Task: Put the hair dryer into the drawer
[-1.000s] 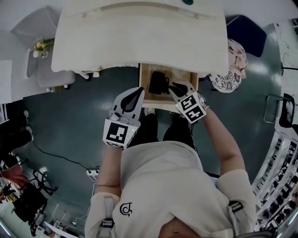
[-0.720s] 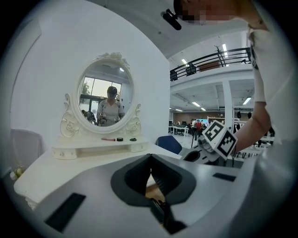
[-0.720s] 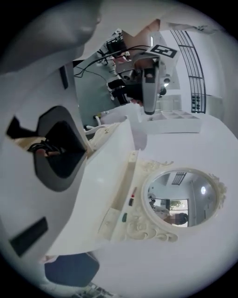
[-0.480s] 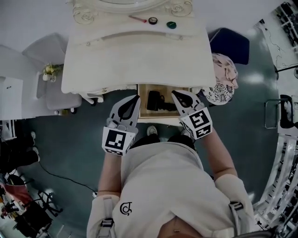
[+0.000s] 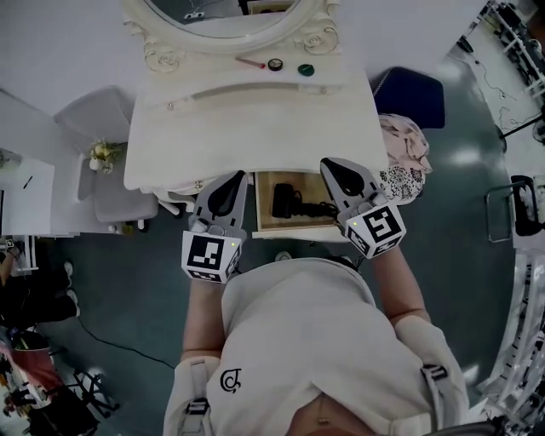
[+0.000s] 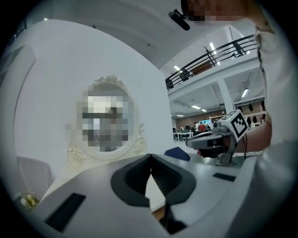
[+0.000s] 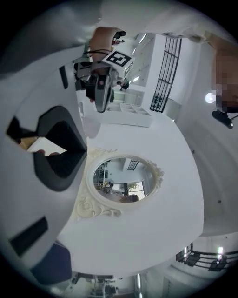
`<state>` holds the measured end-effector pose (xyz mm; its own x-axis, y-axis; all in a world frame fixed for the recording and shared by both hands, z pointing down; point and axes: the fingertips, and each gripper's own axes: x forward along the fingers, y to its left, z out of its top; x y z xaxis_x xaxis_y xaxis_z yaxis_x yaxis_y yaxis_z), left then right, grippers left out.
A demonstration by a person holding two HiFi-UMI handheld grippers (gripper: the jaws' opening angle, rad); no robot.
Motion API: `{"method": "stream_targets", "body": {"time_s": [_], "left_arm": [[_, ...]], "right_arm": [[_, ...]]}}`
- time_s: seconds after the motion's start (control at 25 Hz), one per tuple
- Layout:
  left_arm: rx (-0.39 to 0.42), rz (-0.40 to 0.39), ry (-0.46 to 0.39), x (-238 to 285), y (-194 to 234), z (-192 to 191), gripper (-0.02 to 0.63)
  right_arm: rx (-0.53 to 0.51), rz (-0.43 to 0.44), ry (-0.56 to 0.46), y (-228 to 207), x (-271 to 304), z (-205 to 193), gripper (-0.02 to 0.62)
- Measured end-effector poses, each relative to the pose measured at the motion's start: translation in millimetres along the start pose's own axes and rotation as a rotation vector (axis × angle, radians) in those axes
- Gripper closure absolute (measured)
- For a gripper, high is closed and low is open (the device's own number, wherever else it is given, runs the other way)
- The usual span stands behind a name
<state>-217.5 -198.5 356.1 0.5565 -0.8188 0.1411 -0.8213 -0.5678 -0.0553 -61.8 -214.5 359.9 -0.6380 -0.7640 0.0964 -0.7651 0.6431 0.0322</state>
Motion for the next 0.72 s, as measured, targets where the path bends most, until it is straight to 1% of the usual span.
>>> {"method": "stream_targets", "body": {"time_s": [0.08,0.16,0.36,0.48,0.6,0.72], "left_arm": [[-0.002,0.012,0.003,-2.1,2.5,1.1,0.594],[-0.007,0.019,-0.001,-4.6,5.4,2.9,0.594],[-0.008,0.032,-0.004,-8.6,12.3,4.7,0.594],[-0.018,0.029,-0.009,-7.9,13.4,8.0,0.592],[-0.033,0.006,-0.030,-7.1,8.3,15.5,0.592],[-0.023,-0.003,-0.035,-4.7,4.9,19.1,0.592]], "right_arm": [[-0.006,0.041,-0.032,7.4,-4.4,9.9,0.589],[-0.024,0.058,-0.047,10.8,-4.9,16.2,0.589],[-0.023,0.031,-0.066,9.0,-1.5,17.8,0.591],[-0.027,0.051,-0.048,12.6,2.0,14.7,0.591],[-0.033,0.071,-0.034,16.4,3.0,13.0,0.591],[-0.030,0.059,-0.035,15.5,2.2,12.8,0.591]]}}
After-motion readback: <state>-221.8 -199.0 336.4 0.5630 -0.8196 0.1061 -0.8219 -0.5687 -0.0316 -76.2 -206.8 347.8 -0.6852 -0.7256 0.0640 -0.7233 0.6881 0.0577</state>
